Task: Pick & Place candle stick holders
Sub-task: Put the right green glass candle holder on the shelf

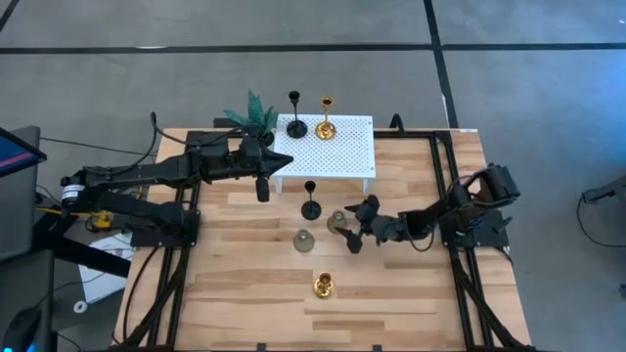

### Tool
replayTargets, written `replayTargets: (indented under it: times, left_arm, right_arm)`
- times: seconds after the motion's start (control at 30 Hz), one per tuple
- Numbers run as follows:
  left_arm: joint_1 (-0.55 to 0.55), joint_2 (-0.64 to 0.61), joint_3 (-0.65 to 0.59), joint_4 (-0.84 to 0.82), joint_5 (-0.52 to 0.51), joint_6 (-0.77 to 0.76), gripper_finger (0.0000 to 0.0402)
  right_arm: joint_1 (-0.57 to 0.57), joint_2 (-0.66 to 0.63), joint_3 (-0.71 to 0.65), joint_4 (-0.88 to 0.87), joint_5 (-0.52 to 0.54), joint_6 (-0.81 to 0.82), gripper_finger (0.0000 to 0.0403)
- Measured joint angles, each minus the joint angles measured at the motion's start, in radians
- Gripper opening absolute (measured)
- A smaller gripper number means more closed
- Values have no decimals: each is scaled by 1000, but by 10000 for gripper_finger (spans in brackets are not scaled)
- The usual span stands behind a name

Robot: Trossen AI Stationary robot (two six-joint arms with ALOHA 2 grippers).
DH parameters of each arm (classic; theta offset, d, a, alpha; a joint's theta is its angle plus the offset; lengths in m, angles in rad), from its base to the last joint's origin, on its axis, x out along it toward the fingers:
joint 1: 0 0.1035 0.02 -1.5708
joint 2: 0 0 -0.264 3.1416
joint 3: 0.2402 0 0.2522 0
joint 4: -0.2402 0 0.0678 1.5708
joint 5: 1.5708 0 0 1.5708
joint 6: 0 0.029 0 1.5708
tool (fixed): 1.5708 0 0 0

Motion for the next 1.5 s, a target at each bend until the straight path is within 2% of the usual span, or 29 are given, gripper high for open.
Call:
replayTargets:
  times: [0.23, 0.57, 0.77, 0.9, 1.13, 1.43, 1.5]
  left_arm:
    - [0, 0, 0, -6, 0, 0, 12]
    - [0, 0, 0, -7, 0, 0, 12]
    - [0, 0, 0, -7, 0, 0, 12]
    - [0, 0, 0, -7, 0, 0, 12]
    - [0, 0, 0, -10, 0, 0, 12]
    - [0, 0, 0, -16, 0, -7, 12]
    - [0, 0, 0, -21, 0, -7, 12]
  right_arm:
    - [-53, 0, 6, 7, -149, 0, 368]
    - [-91, 0, 57, -30, -155, -25, 346]
    - [-106, 0, 61, -87, -235, -24, 317]
    - [-105, 0, 61, -86, -237, -20, 294]
    - [-106, 0, 61, -86, -235, 1, 242]
    - [-101, -2, 64, -70, -253, 16, 112]
    - [-94, -3, 64, -70, -263, 33, 106]
